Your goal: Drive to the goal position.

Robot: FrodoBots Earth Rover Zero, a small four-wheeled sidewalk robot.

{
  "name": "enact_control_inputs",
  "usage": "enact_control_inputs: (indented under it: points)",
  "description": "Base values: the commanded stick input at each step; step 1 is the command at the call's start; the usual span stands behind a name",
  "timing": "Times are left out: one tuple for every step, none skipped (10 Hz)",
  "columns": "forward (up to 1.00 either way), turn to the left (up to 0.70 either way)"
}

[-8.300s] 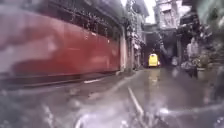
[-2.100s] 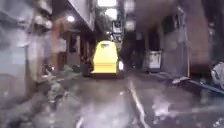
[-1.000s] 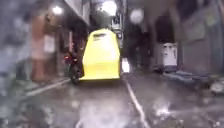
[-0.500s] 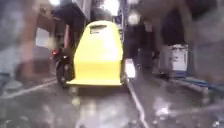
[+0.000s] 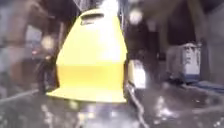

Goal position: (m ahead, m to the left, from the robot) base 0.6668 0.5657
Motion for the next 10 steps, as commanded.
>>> enact_control_inputs:
  points:
    - [1.0,0.0]
    - [1.0,0.0]
    - [1.0,0.0]
    - [1.0,0.0]
    - [1.0,0.0]
    - [1.0,0.0]
    - [1.0,0.0]
    - [1.0,0.0]
    - [1.0,0.0]
    - [0.77,0.0]
